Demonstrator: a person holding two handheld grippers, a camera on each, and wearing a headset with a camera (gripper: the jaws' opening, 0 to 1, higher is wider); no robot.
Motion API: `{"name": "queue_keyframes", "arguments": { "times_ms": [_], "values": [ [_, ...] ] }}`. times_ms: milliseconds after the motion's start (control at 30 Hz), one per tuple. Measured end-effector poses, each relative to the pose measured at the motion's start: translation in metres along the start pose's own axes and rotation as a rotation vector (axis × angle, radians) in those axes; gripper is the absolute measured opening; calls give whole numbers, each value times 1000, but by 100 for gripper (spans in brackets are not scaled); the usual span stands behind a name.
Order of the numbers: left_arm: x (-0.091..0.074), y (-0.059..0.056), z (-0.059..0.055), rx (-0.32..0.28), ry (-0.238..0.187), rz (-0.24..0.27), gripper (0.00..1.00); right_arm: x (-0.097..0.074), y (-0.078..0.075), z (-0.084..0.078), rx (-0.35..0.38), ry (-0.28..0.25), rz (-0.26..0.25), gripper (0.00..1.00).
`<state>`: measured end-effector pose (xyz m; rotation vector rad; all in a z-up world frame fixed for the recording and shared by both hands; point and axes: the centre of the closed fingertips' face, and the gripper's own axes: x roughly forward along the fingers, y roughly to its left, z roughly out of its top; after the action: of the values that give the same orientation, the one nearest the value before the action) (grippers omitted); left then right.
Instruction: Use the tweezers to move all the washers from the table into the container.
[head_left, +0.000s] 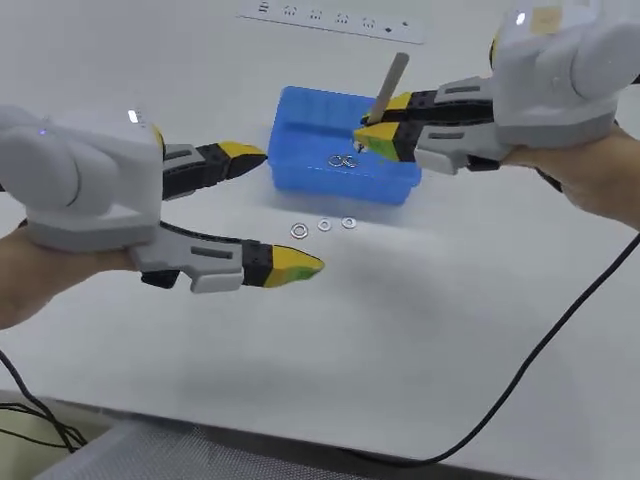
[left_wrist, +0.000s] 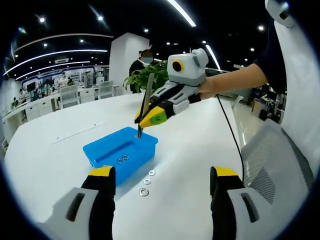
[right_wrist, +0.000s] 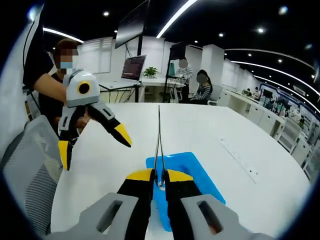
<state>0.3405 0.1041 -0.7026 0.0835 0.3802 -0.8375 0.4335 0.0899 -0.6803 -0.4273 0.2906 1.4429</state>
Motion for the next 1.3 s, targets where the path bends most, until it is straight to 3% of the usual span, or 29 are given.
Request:
{"name": "queue_keyframes", "arguments": {
  "times_ms": [167, 367, 600, 1300],
  "values": [
    [1, -2, -2, -17, 0, 0, 90, 17, -15, -12, 8, 23, -6, 10],
    [-1, -3, -5, -26, 10, -8, 96, 38, -23, -35, 20, 75, 11, 10],
    [-4, 4, -6, -41, 11, 7, 98, 55, -27, -57, 23, 122, 23, 10],
    [-4, 10, -11, -53, 27, 11, 97, 61, -32, -74, 30, 117, 26, 11]
  ]
}}
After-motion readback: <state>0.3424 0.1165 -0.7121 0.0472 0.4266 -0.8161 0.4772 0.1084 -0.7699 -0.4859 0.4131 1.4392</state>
